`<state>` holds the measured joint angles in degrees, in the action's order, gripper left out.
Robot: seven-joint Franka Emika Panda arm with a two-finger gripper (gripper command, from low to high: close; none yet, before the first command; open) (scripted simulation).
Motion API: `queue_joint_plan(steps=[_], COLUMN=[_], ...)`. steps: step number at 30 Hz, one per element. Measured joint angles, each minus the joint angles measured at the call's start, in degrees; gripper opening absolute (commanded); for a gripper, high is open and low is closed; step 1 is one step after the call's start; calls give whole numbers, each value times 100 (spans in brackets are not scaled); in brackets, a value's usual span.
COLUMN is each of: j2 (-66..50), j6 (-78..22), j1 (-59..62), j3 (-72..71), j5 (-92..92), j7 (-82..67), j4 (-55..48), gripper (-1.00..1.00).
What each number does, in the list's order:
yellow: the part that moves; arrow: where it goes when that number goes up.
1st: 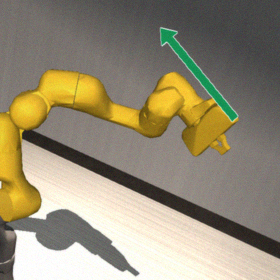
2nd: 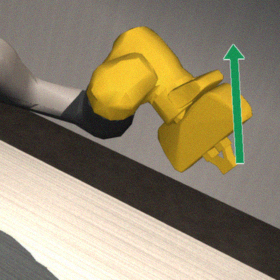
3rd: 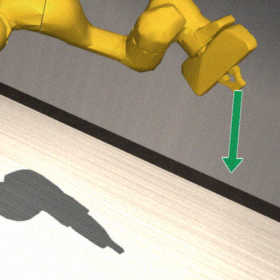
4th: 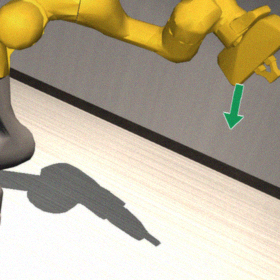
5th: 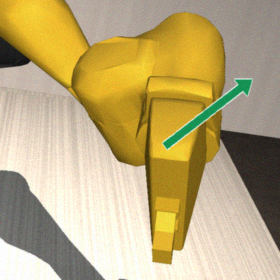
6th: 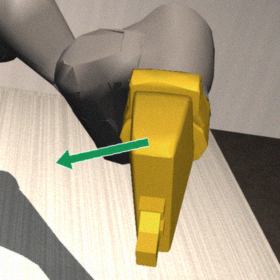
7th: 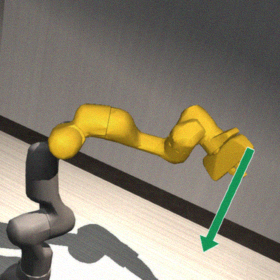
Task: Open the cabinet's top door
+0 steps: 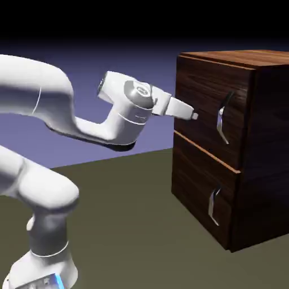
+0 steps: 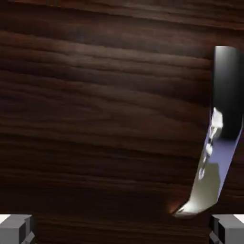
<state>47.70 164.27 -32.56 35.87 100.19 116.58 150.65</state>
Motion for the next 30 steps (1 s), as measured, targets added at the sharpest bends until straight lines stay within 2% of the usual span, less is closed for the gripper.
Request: queue_joint_plan(steps=[25, 30], j2=[935, 696], j6=[-606, -725], j1=[-1982, -2660], j3=[2231, 2672], j5=[6229, 6513], j7=[4609, 4832], j4=[-643, -1129], gripper=[0, 0])
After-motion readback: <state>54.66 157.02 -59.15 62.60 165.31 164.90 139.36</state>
